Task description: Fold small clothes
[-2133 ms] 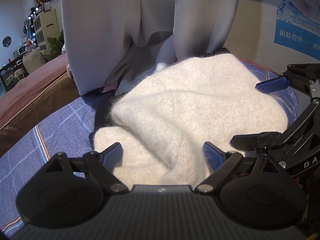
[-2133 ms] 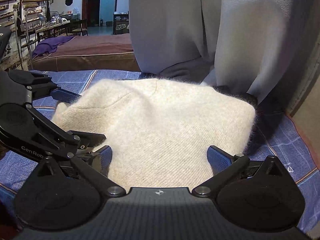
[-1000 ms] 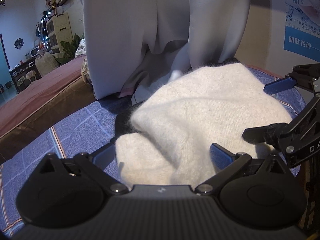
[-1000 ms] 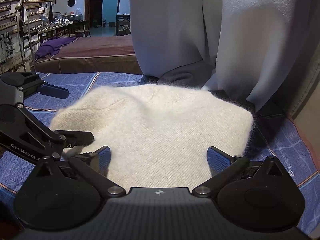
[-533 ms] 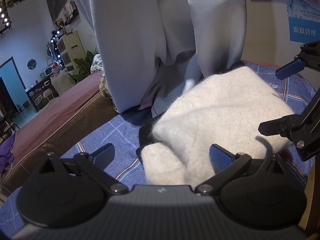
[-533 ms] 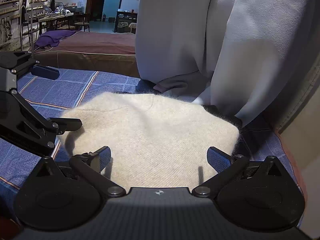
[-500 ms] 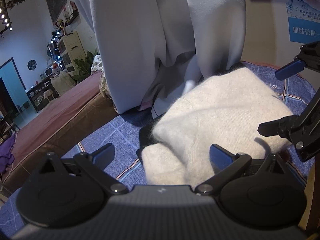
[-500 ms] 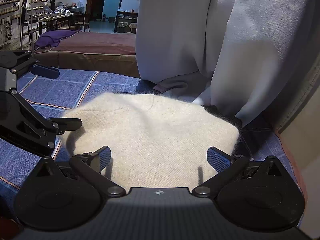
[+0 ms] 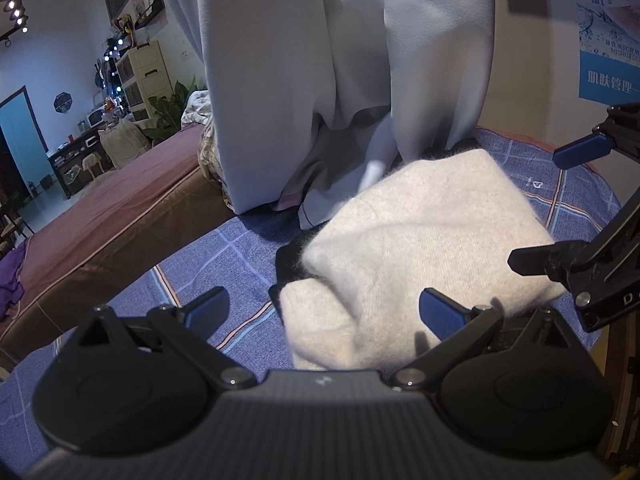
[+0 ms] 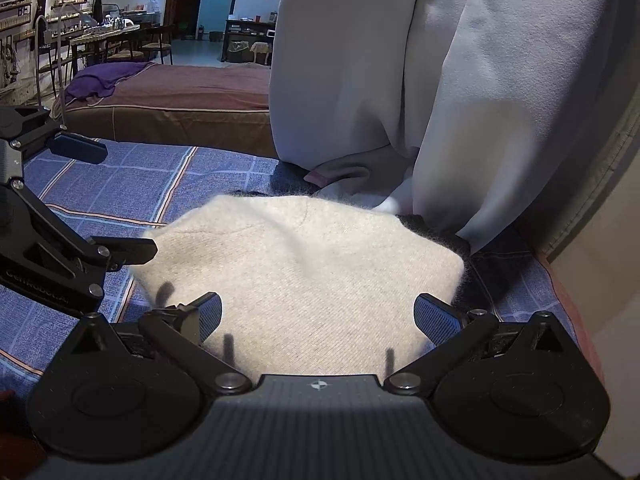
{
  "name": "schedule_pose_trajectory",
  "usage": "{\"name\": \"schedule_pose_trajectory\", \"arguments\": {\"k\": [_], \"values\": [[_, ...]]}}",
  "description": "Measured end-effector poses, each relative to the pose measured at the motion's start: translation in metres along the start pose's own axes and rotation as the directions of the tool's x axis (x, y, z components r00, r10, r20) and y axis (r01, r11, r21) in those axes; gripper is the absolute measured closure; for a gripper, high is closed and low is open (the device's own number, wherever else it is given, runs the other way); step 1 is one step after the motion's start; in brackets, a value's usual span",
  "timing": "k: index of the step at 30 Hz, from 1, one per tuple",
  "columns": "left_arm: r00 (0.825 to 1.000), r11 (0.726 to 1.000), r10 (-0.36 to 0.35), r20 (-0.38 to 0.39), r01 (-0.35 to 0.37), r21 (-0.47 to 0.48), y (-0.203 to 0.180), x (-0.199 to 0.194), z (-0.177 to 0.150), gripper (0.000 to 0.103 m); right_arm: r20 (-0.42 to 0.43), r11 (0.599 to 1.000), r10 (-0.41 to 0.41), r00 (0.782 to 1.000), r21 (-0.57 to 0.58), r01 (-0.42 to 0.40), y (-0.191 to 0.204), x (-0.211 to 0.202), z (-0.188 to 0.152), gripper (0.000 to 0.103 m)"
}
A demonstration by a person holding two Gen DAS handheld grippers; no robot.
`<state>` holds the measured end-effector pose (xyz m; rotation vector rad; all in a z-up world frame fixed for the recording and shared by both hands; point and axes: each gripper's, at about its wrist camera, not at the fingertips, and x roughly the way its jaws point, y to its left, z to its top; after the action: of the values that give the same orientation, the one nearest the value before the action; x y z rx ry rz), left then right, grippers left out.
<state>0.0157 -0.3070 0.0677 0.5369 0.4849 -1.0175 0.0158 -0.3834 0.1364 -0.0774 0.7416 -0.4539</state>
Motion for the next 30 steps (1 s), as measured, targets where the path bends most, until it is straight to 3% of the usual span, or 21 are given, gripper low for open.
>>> {"name": "schedule_pose_trajectory", "arguments": {"k": [3,9,18,30], "values": [[1.000,1.000,-0.003,-0.012,0.003,-0.005,0.001,-0.006,0.001,0.000,-0.012,1.000,0.005,1.000,-0.007,-0.005,0.003,-0.006,0.002,0.000],[0.996,0.998,0.060,-0.059,-0.059,0.019,-0.005,-0.014,-0.001,0.000,-0.048,0.998,-0.006,0.999,-0.062,0.003,0.012,-0.013,0.002,0.000],[0.994,0.994,0.071,-0.087,-0.063,0.093,-0.023,-0.021,-0.003,0.000,-0.079,0.997,-0.027,0.997,-0.077,0.021,0.015,-0.017,0.001,0.000],[0.992,0.995,0.062,-0.109,-0.052,0.089,-0.022,-0.016,-0.001,0.000,-0.114,0.997,-0.022,0.993,-0.075,0.013,0.015,-0.010,0.000,0.000]]}}
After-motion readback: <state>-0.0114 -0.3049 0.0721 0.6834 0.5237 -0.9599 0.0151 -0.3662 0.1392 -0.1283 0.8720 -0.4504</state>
